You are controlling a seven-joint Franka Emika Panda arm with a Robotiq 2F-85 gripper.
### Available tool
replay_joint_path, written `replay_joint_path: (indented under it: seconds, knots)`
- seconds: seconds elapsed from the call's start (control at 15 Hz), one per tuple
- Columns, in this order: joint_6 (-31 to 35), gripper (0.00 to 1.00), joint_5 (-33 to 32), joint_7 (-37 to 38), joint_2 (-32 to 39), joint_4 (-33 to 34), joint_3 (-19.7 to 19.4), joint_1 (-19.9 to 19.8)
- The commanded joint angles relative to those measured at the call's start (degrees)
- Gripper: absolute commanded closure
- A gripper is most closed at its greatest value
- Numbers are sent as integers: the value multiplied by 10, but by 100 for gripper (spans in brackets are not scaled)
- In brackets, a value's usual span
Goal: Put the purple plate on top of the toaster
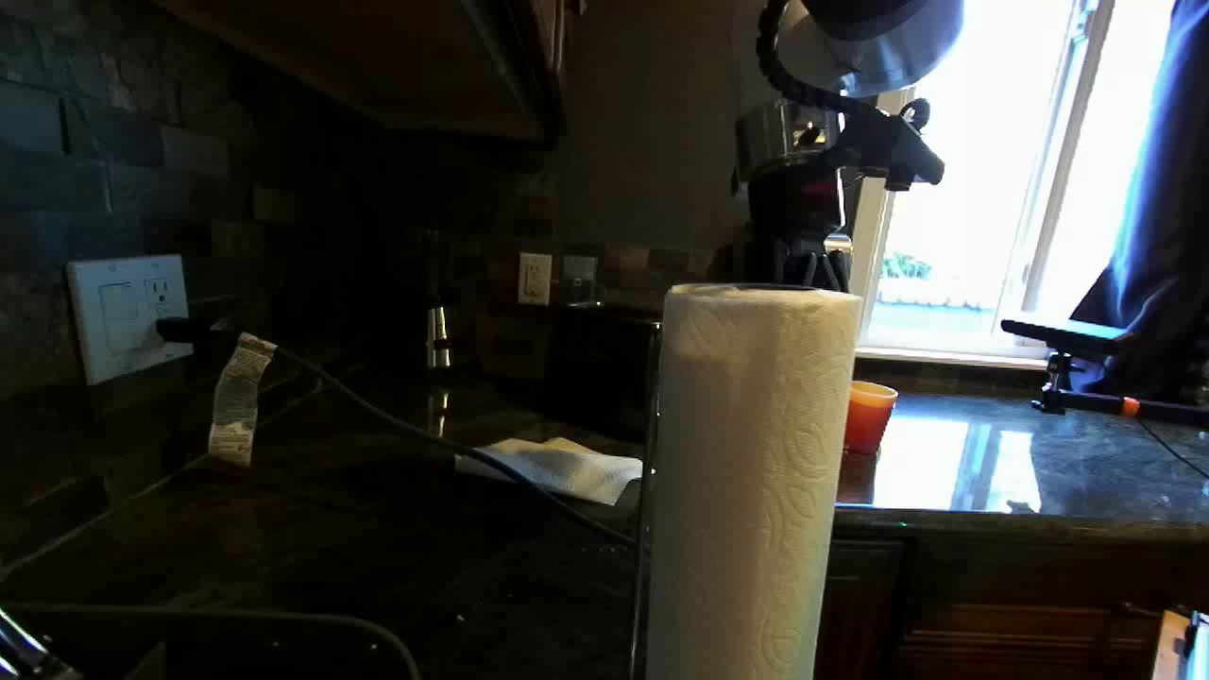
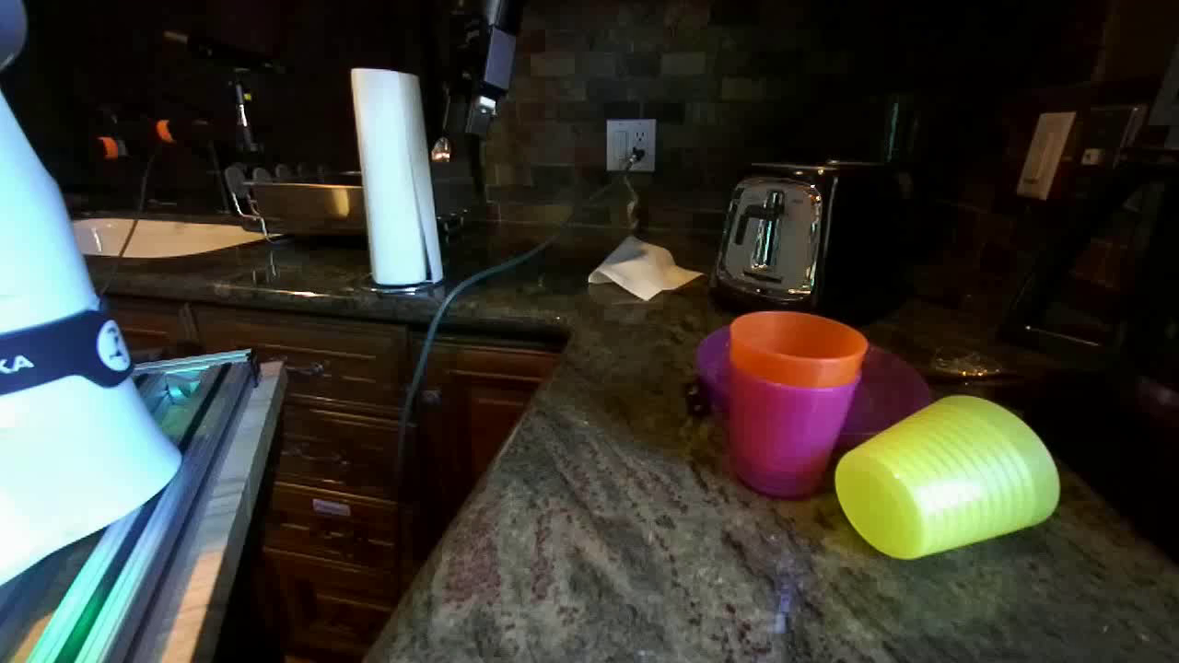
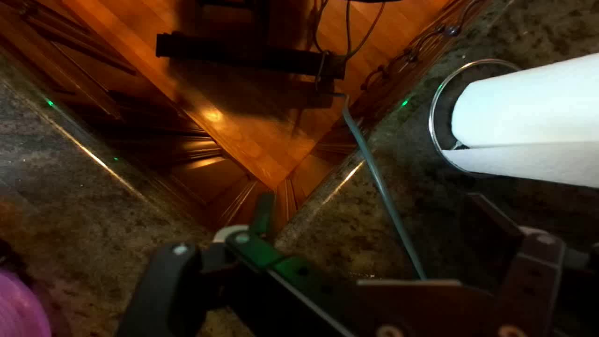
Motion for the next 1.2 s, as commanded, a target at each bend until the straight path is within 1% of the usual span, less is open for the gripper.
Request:
replay_joint_path:
  seconds: [0.0, 0.53, 0.6, 0.8, 0.93, 1.13]
  knots:
    - [-2, 0, -1, 1, 0, 1, -2, 2]
    - [-2, 0, -1, 1, 0, 1, -2, 2]
    - [30, 0, -21, 16, -5, -9, -1, -8]
    - [82, 0, -73, 42, -6, -21, -10, -33]
    - [94, 0, -85, 45, -3, -22, -27, -50]
    - [105, 0, -86, 27, 2, -22, -57, -73]
